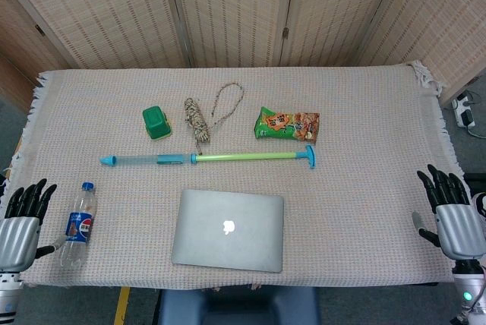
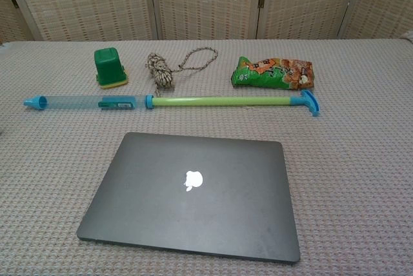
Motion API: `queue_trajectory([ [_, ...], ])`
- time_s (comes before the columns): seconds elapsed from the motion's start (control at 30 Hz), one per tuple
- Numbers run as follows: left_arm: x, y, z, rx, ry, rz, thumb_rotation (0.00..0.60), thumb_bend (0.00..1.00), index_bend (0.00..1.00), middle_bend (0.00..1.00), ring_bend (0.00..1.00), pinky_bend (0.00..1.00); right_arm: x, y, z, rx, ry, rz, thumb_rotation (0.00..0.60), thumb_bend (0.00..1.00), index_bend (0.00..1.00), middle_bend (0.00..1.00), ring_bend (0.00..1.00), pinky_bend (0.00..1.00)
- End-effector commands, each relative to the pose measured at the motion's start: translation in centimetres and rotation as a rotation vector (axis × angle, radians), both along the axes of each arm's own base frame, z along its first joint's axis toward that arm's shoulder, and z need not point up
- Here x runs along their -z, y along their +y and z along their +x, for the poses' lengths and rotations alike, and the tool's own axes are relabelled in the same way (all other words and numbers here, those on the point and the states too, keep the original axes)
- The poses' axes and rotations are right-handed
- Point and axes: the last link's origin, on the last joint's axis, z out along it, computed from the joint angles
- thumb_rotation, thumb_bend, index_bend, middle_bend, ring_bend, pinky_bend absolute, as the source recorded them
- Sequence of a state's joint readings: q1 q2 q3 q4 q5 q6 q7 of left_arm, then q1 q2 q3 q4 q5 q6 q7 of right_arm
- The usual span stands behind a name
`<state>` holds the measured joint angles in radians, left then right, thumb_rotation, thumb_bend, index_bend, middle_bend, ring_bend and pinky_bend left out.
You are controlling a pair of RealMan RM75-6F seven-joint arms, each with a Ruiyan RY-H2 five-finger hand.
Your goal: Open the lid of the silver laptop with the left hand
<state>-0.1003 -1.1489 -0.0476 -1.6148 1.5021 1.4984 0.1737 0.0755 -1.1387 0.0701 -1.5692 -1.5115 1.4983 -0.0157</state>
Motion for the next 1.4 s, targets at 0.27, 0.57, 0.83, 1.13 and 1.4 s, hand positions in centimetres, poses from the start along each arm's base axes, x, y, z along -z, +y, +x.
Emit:
queue_trajectory([
  [0.27, 0.1, 0.4, 0.3, 0.032, -0.004, -0.018, 0.6, 0.17, 0.0, 0.0, 0.0, 0.0, -0.2, 0.0, 0.0, -0.001, -0.005, -0.002, 0.6, 0.44, 0.0, 0.0, 0.0, 0.0],
  [0.57, 0.5, 2.2, 2.5, 0.169, -0.033, -0.083, 0.6, 0.17, 0.01, 0.0, 0.0, 0.0, -0.7, -0.1, 0.3, -0.022, -0.013, -0.004, 0.6, 0.44, 0.0, 0.0, 0.01, 0.0],
  [0.83, 2.5, 5.4, 6.7, 0.39, -0.032, -0.23, 0.6, 0.17, 0.04, 0.03, 0.0, 0.0, -0.7, -0.7, 0.9, -0.047, -0.015, 0.022, 0.6, 0.44, 0.0, 0.0, 0.01, 0.0],
  [1.13, 7.0, 6.1, 11.3, 0.584, -0.012, -0.439, 0.6, 0.17, 0.05, 0.04, 0.0, 0.0, -0.5, -1.1, 1.2, -0.058, -0.02, 0.04, 0.6, 0.44, 0.0, 0.0, 0.01, 0.0],
  [1.4, 11.2, 4.9, 13.2, 0.671, 0.012, -0.591, 0.6, 0.17, 0.05, 0.04, 0.0, 0.0, 0.0, -1.2, 1.3, -0.059, -0.025, 0.057, 0.6, 0.44, 0.0, 0.0, 0.01, 0.0],
])
